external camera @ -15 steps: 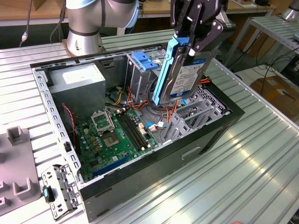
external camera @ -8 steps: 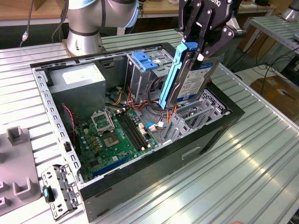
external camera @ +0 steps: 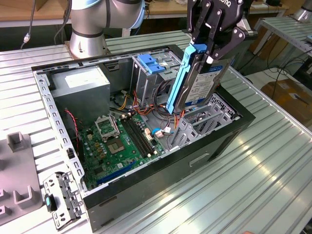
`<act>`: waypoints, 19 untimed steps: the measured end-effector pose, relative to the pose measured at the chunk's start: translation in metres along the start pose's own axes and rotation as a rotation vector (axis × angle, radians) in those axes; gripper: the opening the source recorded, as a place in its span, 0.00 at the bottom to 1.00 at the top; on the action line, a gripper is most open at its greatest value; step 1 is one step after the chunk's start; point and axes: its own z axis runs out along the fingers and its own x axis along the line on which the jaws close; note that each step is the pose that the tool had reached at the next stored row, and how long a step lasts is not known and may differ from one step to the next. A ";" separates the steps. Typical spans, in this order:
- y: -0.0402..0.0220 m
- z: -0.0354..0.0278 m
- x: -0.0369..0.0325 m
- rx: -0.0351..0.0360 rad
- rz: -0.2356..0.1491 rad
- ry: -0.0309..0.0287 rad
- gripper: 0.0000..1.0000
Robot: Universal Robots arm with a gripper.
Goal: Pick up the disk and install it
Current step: 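Insert the disk into the insertion slot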
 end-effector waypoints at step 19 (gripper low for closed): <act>-0.0186 0.0066 0.0049 0.0003 -0.001 0.0021 0.36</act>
